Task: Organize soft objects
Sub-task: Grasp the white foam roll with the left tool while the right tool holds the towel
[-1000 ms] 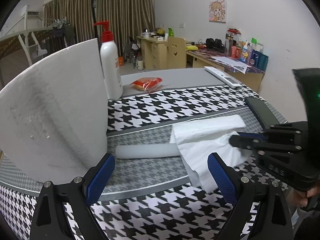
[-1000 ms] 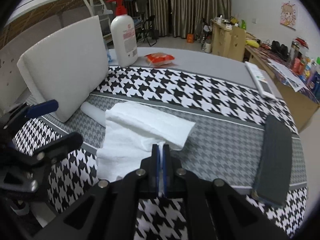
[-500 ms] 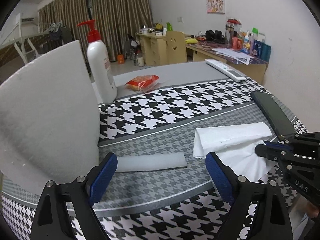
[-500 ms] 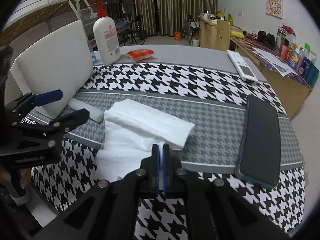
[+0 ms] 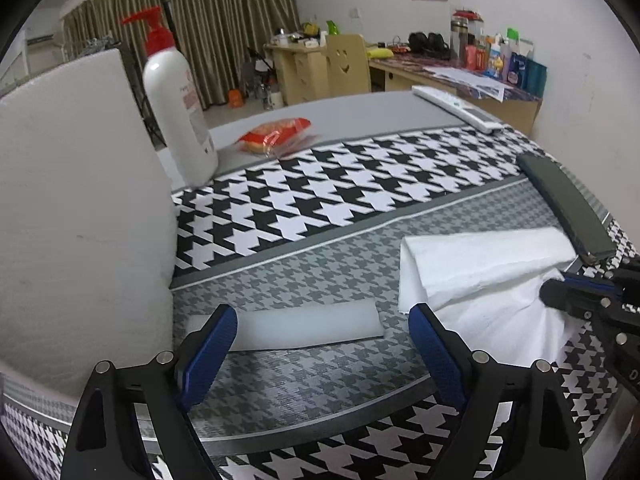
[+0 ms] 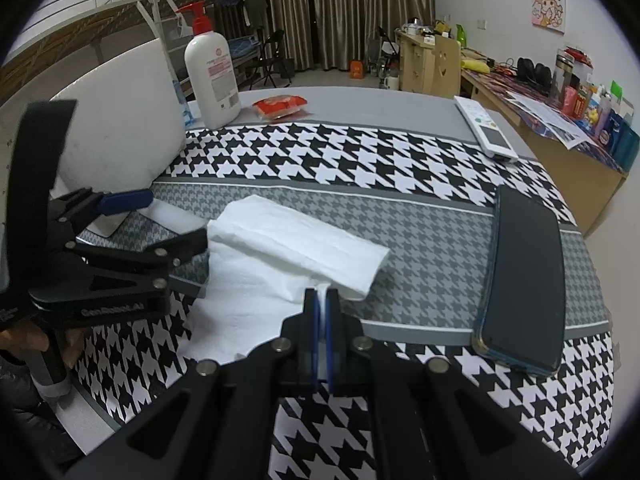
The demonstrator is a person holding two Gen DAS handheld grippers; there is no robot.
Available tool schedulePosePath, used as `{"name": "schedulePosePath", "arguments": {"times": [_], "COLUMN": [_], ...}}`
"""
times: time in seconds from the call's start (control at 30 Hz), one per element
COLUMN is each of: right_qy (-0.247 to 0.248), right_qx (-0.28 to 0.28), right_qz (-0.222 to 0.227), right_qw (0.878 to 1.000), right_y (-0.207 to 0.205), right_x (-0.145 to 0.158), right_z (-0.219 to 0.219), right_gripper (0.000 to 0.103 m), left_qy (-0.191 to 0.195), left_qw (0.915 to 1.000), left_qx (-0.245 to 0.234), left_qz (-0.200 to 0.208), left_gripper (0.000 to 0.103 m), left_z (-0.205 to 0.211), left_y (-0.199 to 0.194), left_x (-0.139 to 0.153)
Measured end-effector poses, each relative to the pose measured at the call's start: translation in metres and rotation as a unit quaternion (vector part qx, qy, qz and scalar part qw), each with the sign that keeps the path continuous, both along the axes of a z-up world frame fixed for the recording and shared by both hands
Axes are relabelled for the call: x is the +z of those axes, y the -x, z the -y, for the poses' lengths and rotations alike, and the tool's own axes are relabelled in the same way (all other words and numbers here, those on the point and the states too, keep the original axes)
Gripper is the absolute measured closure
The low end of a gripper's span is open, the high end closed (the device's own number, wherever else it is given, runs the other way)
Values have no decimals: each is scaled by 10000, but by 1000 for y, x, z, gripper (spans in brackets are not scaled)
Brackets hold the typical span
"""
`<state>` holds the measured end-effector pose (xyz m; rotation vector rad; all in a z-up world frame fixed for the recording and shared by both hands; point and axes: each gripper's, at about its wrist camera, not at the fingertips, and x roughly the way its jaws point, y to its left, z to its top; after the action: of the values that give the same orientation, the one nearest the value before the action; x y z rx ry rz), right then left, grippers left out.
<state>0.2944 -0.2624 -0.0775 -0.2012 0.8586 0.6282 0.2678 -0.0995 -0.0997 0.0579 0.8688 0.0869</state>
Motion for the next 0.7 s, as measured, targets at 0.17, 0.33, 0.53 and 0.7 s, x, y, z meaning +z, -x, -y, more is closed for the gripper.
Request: {"name": "schedulePosePath", "arguments": {"times": [0.17, 0.33, 0.53, 0.7], "right_qy": [-13, -28, -49, -96], "right_qx": [13, 16, 28, 7], "right_qz": [-25, -24, 29, 67], "right_qw": [10000, 10000, 10000, 9999], "right_y": [0, 0, 3, 4], "right_x": [-1, -1, 2, 5], "right_z": [-1, -1, 0, 1], "right_gripper": [98, 98, 98, 98], "left_qy": [42, 113, 39, -198], "left_qw": [9999, 9998, 9999, 9993], "left_qx": [10, 29, 115, 315], "left_qz": [-123, -129, -98, -60], "left_gripper": [20, 25, 43, 76], "left_z": [-2, -3, -6, -12], "left_y": [-5, -9, -8, -6], "left_x": [-4, -4, -2, -1]}}
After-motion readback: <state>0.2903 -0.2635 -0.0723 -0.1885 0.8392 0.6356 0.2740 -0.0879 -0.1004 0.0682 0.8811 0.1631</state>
